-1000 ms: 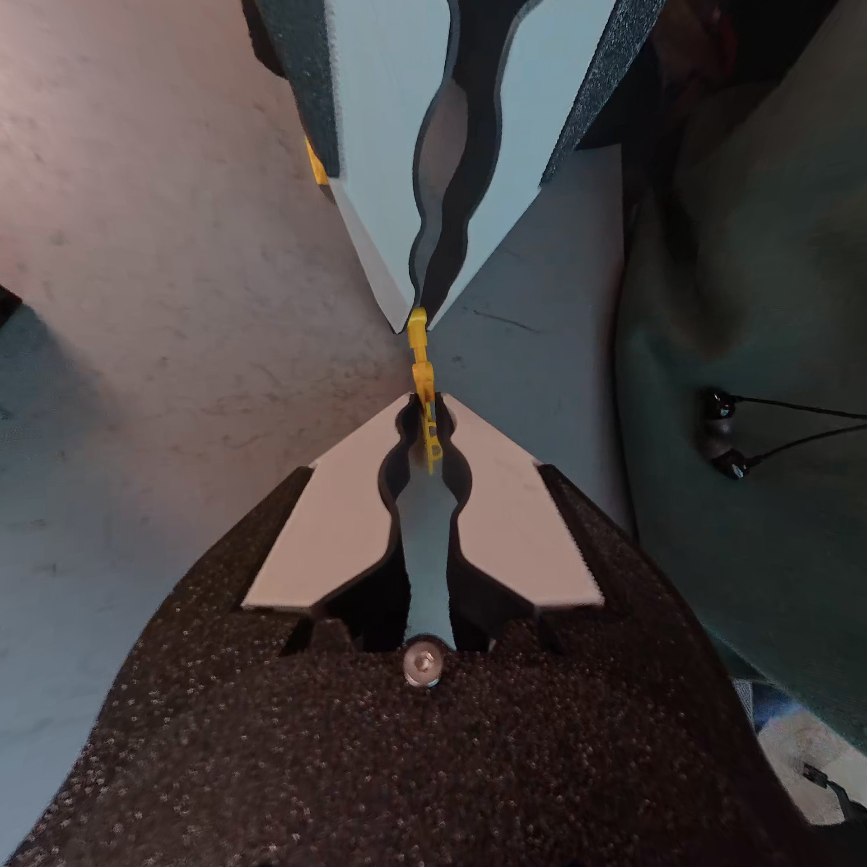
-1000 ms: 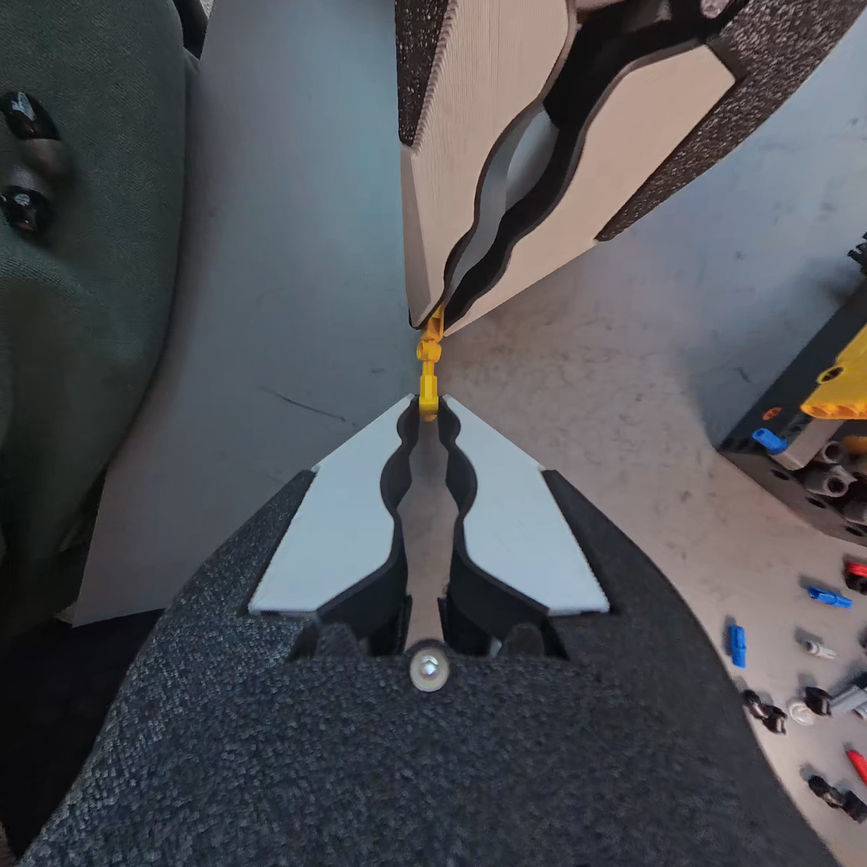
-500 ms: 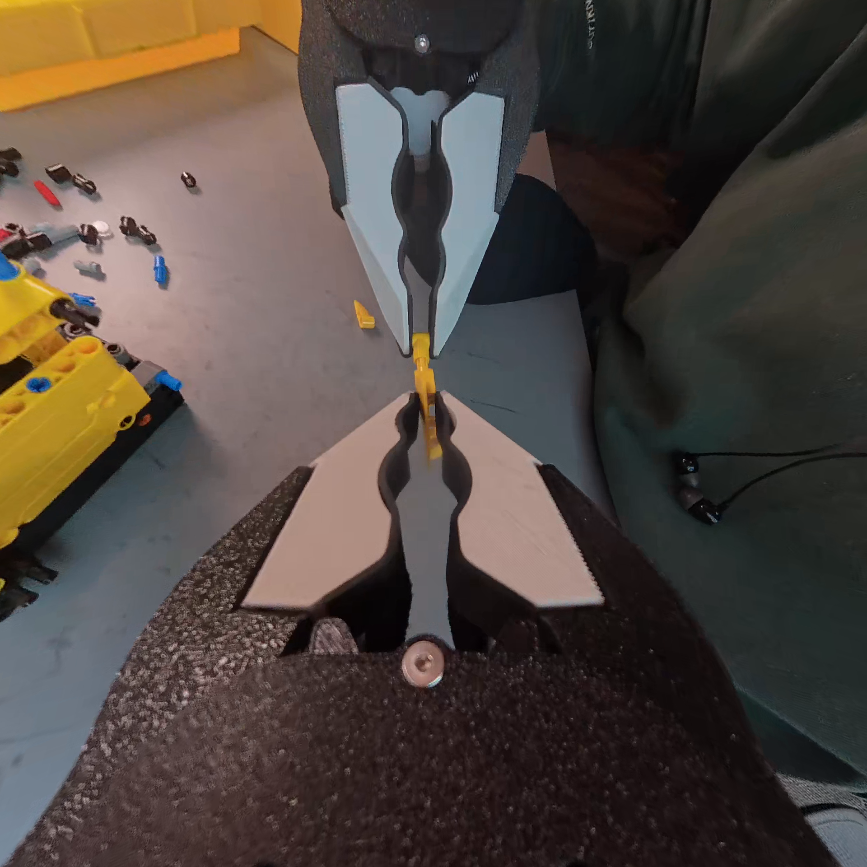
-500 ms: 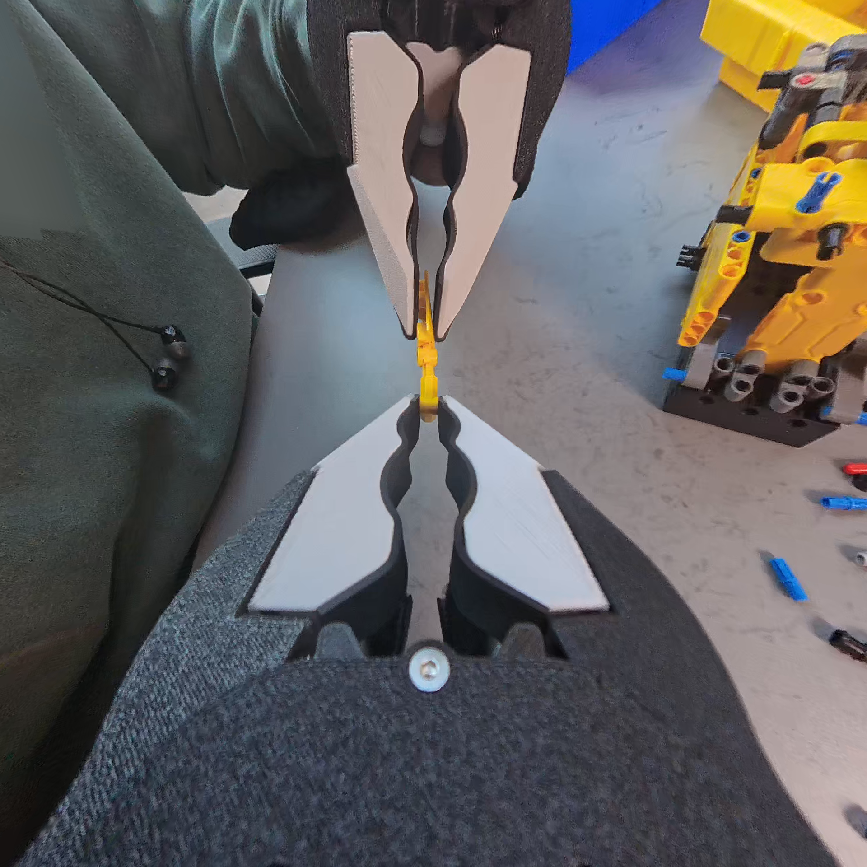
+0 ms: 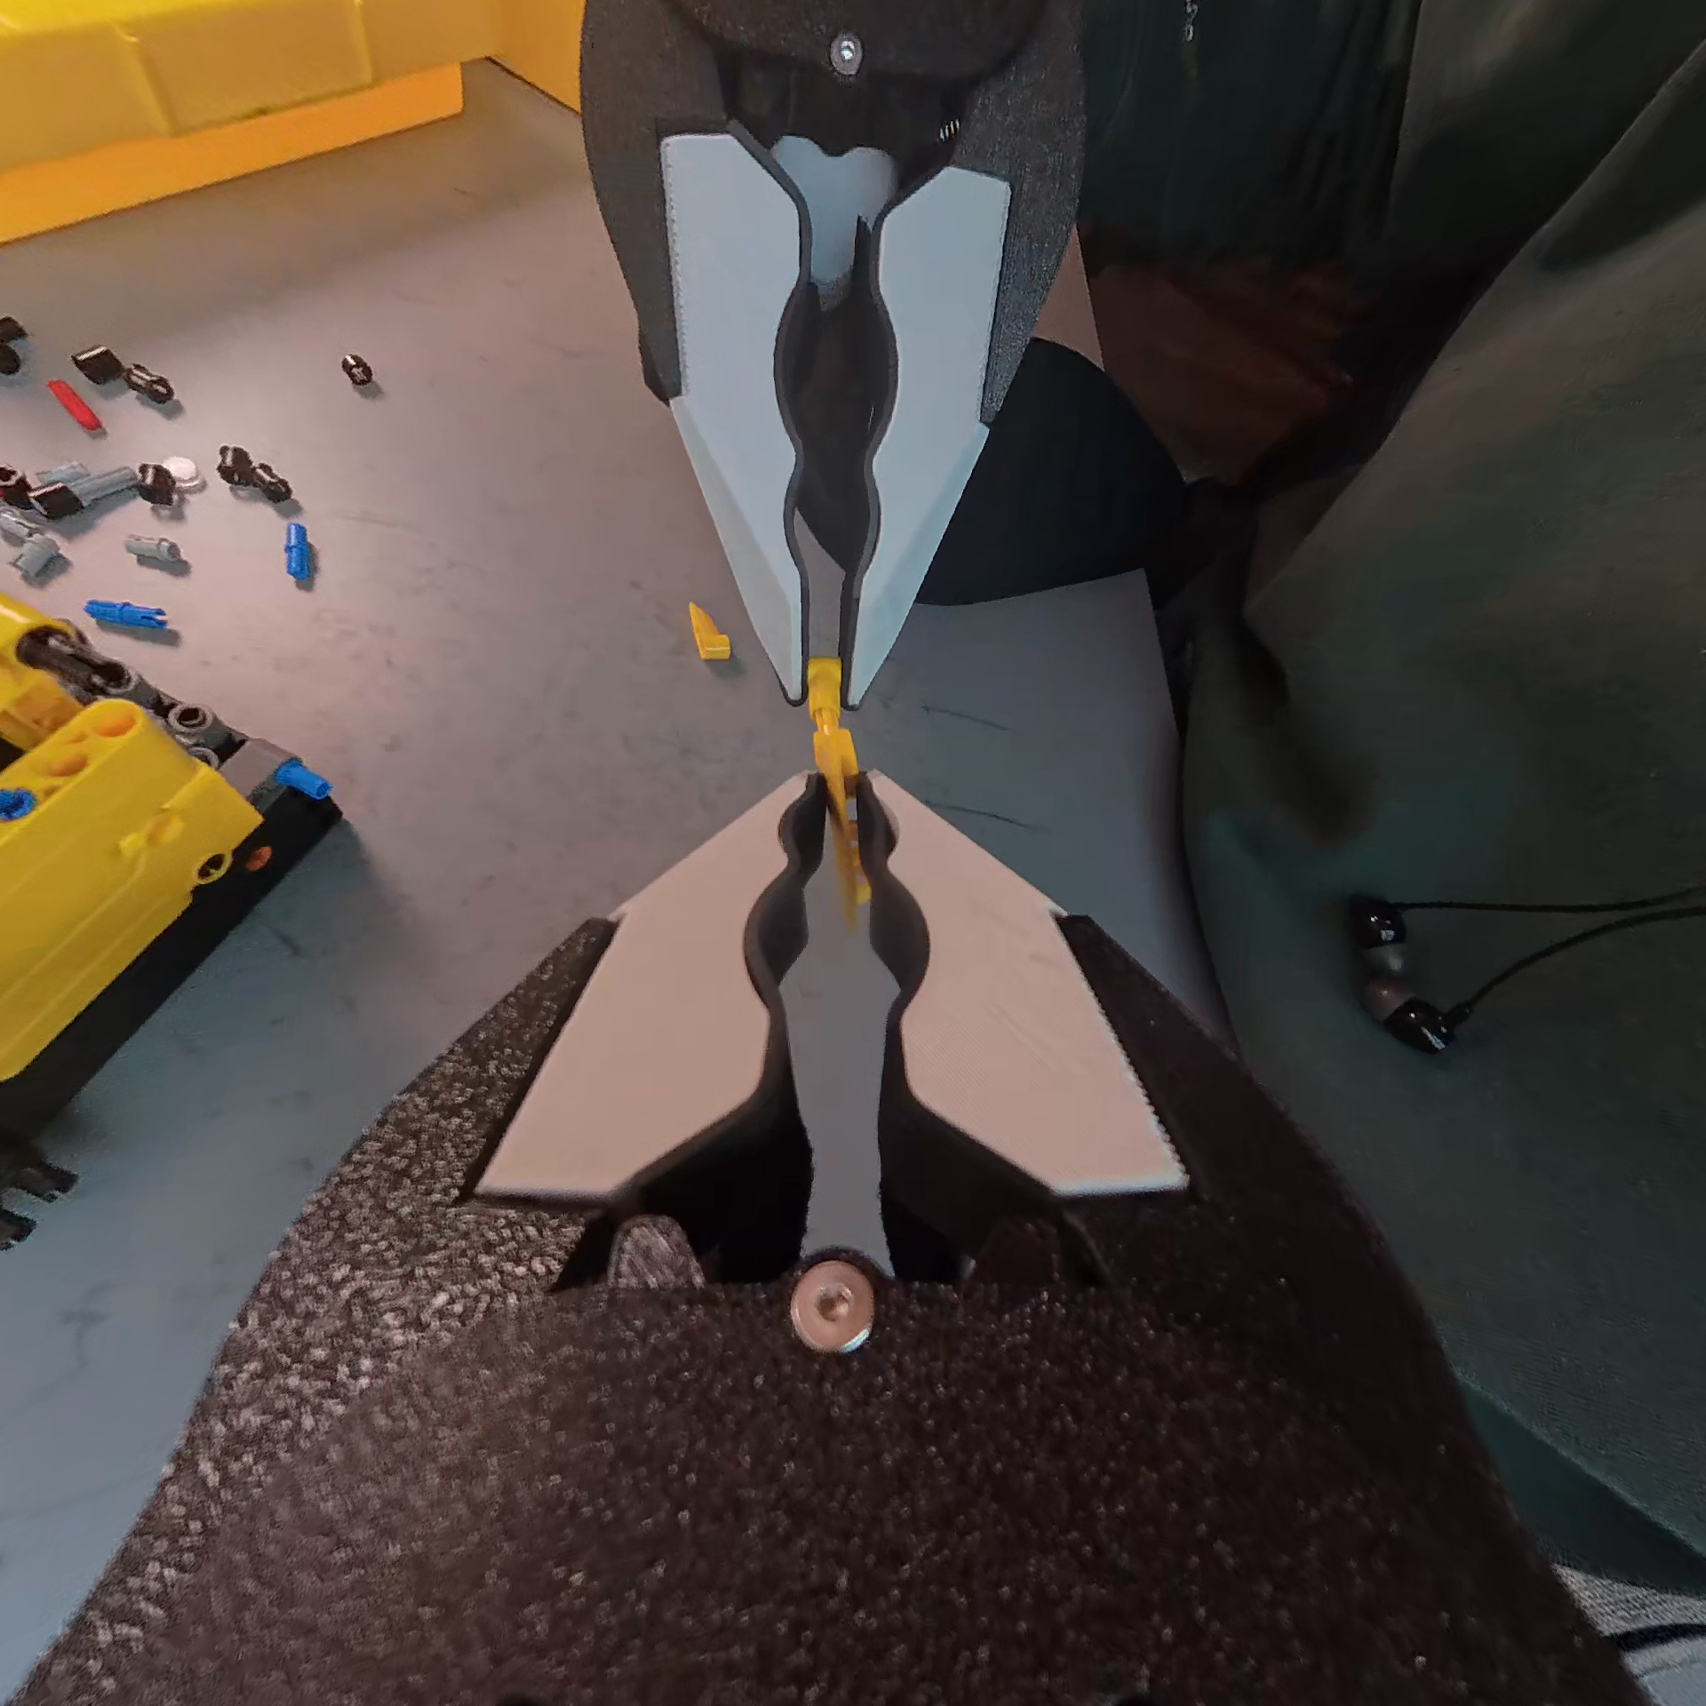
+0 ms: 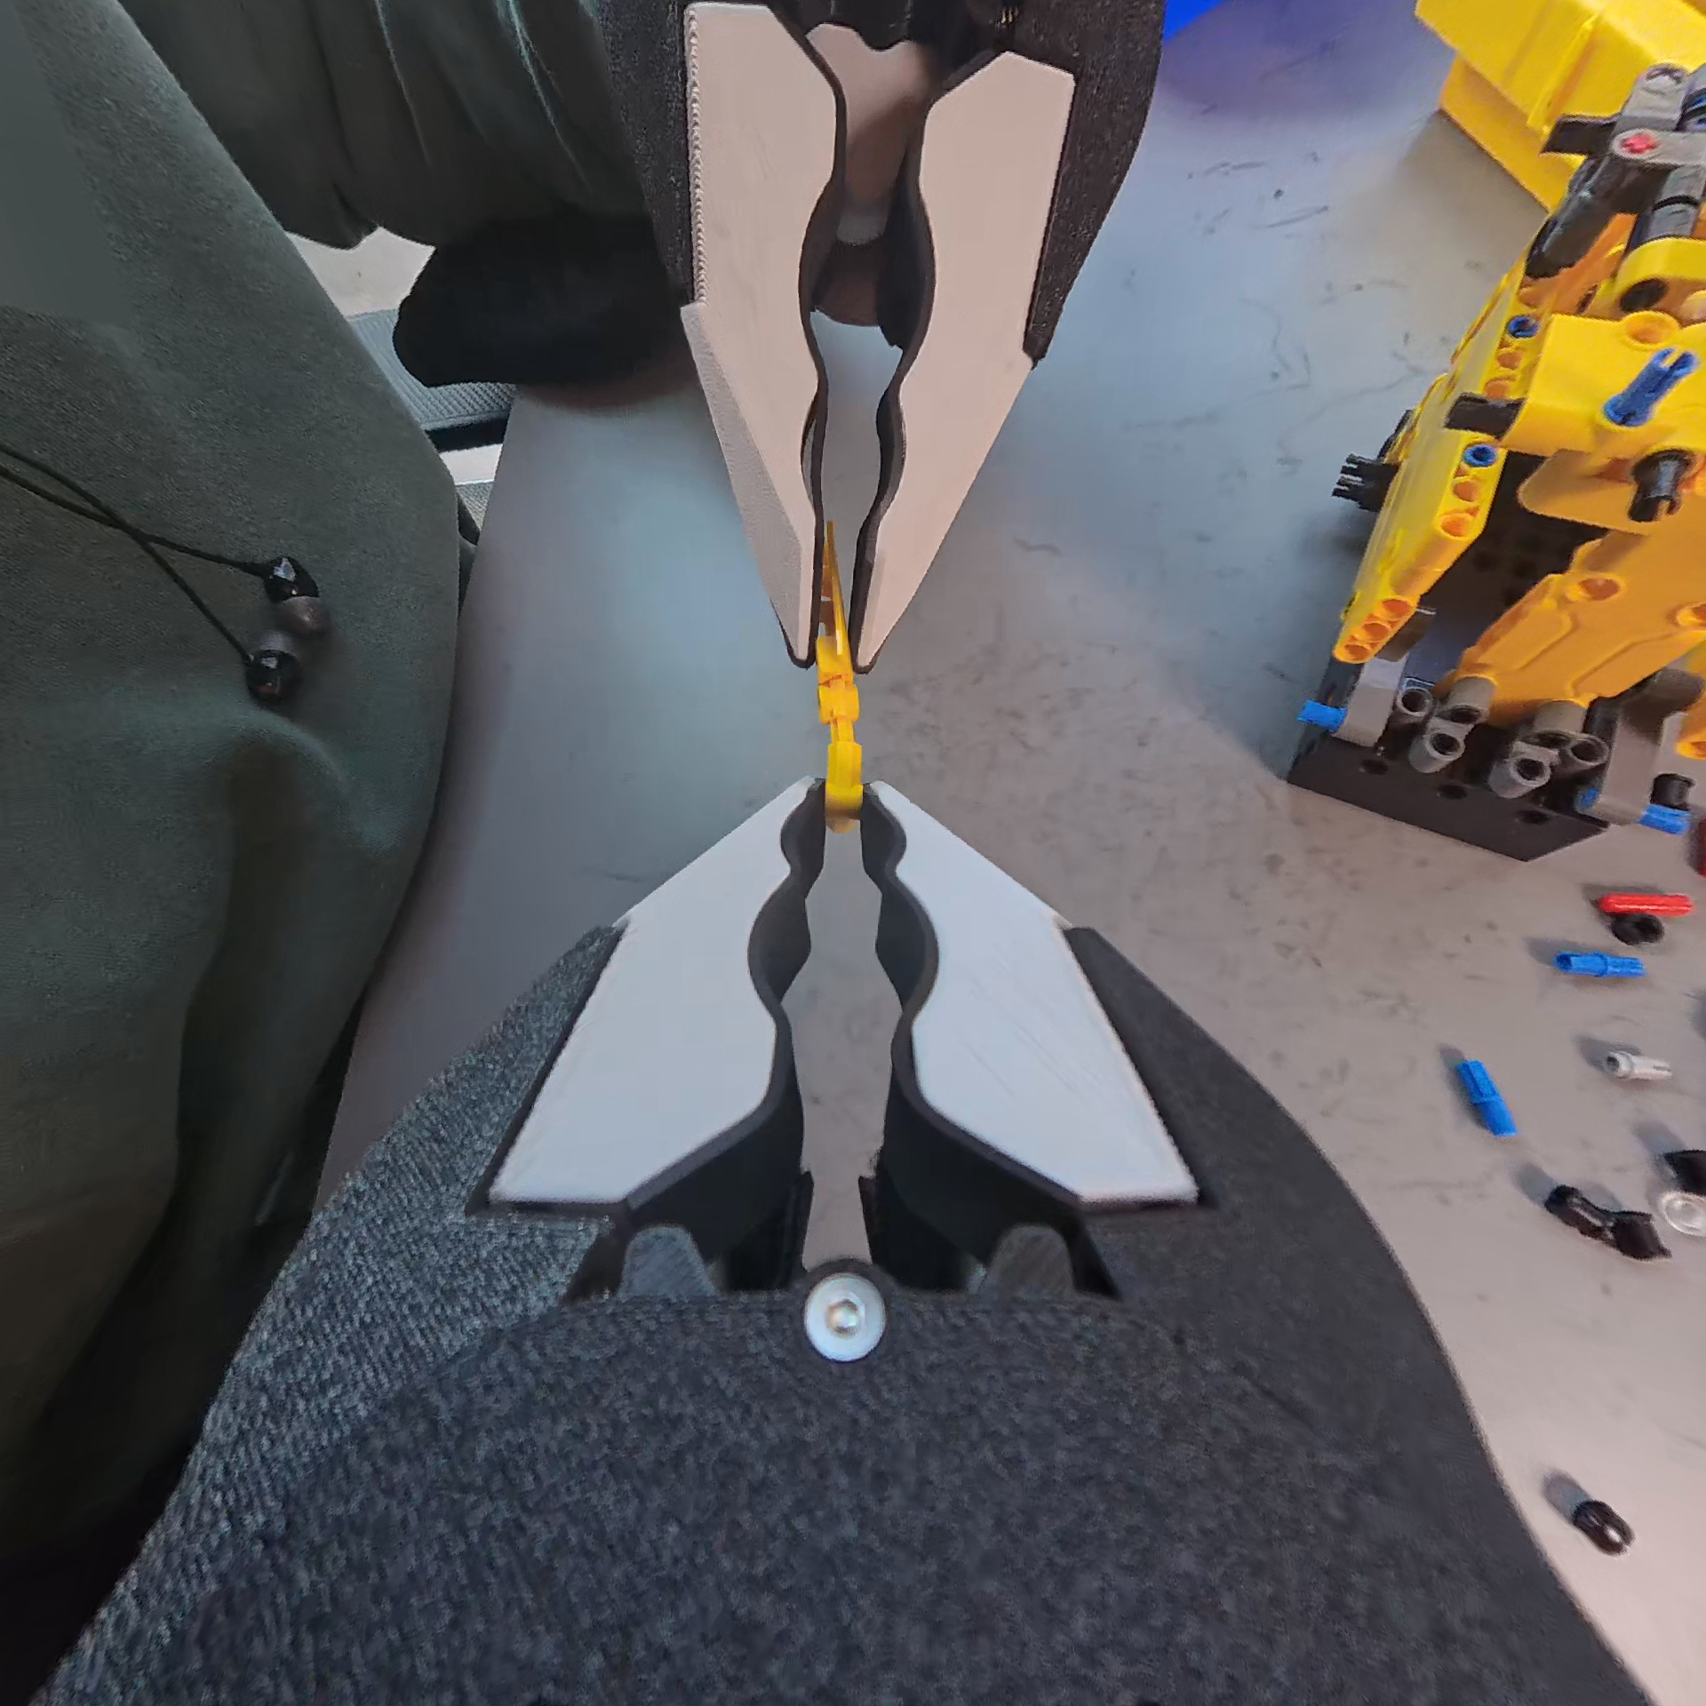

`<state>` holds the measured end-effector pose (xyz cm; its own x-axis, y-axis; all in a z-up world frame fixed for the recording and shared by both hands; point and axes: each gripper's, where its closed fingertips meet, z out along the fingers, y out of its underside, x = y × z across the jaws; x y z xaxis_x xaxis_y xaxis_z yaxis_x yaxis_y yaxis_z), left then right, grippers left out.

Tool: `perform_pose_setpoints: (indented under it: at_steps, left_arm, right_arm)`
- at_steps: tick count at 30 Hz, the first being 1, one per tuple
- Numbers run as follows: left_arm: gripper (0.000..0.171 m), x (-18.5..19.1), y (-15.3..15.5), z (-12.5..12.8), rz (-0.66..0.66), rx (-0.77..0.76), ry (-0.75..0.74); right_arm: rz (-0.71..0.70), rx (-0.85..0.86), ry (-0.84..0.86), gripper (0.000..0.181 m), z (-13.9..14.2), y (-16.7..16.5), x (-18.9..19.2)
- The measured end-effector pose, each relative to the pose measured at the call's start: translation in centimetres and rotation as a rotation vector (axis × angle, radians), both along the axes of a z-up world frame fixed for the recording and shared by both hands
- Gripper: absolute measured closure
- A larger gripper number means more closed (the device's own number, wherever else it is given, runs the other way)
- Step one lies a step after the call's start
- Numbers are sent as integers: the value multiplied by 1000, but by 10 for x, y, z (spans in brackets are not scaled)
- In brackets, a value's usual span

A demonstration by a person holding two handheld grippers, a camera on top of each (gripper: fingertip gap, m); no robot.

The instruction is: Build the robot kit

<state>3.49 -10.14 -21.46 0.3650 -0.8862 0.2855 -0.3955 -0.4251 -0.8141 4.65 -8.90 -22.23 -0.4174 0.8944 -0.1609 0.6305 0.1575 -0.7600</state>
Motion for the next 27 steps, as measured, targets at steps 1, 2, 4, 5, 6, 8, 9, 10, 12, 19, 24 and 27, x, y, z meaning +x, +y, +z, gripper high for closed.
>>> perform_pose_setpoints:
  at_steps: [1, 2, 4, 5, 6, 8, 9, 10, 12, 19, 24, 27]
  left_arm:
    - [166, 1, -1, 0, -6, -10, -13]
    - [166, 1, -2, 0, -9, -14, -18]
    - [166, 3, -3, 1, -18, -20, -43]
    - [166, 5, -5, 4, -30, -31, -60]
    - [166, 6, -6, 4, -35, -16, -51]
    - [166, 7, -7, 3, -36, -1, -40]
    - [166, 7, -6, 5, -30, 0, -55]
    - [166, 7, -5, 6, -27, 3, -63]
    - [166, 9, -6, 5, -34, 17, -50]
    - [167, 35, -15, 3, -86, -2, -100]
    - [171, 17, 0, 13, -25, 96, -100]
    - [171, 8, 11, 25, 6, 143, -127]
  right_arm:
    - [5, -5, 0, 176, 0, -2, 1]
    - [10, 2, -3, 176, -1, -2, 1]
    - [14, -24, 18, 176, 2, -6, 0]
    - [24, -56, 17, 177, 4, -9, 1]
    - [31, -57, 21, 176, 4, -10, 2]
    - [34, -56, 24, 176, 3, -10, 3]
    - [22, -79, 32, 177, 5, -10, 3]
    - [15, -94, 39, 177, 7, -9, 3]
    - [21, -72, 33, 177, 6, -10, 3]
    - [30, -199, 146, 178, 40, -25, -11]
    - [7, 59, 134, 176, 50, -2, 1]
    - [-78, 3, 186, 175, 57, 6, 3]
